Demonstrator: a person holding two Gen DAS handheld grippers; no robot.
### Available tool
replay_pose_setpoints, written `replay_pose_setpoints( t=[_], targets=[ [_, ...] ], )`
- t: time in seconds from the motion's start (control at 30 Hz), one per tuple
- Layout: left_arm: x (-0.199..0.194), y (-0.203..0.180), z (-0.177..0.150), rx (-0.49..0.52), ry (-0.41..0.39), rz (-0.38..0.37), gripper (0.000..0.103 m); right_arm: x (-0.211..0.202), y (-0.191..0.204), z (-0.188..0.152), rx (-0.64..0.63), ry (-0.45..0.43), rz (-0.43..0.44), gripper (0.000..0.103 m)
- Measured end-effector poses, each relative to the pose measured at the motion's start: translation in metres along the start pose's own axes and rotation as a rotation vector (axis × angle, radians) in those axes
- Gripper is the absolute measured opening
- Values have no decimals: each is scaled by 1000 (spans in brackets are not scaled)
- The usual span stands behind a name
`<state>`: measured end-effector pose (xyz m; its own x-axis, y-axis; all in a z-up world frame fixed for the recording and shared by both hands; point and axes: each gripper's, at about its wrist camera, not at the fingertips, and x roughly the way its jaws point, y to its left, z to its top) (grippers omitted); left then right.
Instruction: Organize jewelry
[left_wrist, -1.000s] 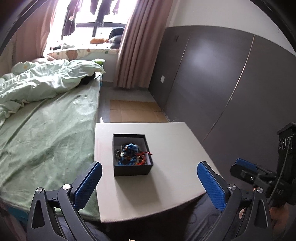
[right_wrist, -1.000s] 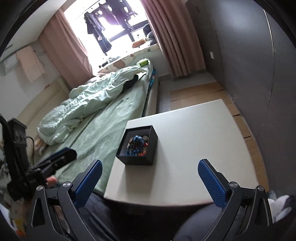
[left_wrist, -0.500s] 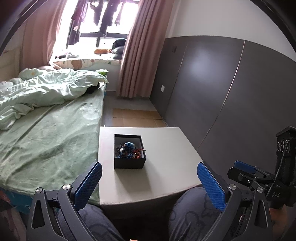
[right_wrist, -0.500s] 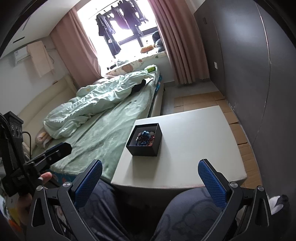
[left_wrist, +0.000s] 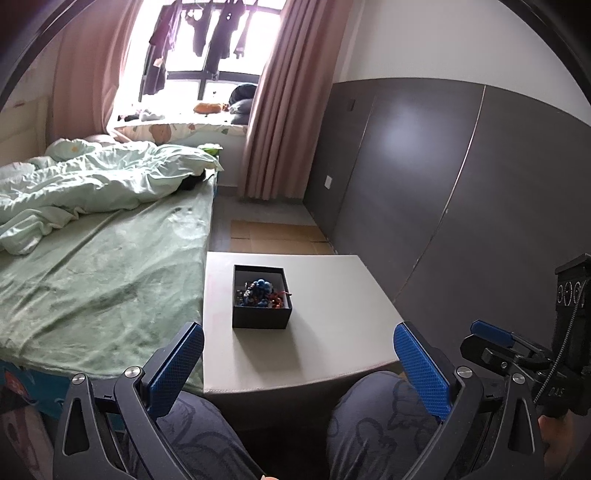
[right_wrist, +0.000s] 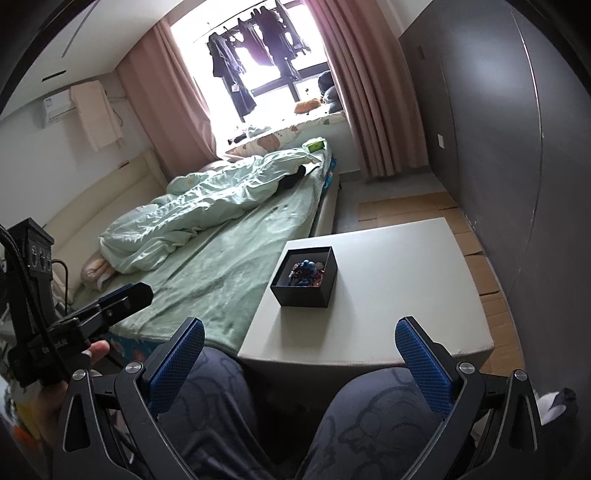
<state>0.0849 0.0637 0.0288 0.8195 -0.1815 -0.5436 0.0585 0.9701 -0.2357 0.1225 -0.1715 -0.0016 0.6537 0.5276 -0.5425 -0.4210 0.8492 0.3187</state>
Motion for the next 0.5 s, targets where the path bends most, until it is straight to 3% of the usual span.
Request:
replay_pose_setpoints(
  t=[0.5],
  targets=[
    [-12,-11,-5,19,-12,18,103,-5,-4,-4,13,-8,5,103]
  ],
)
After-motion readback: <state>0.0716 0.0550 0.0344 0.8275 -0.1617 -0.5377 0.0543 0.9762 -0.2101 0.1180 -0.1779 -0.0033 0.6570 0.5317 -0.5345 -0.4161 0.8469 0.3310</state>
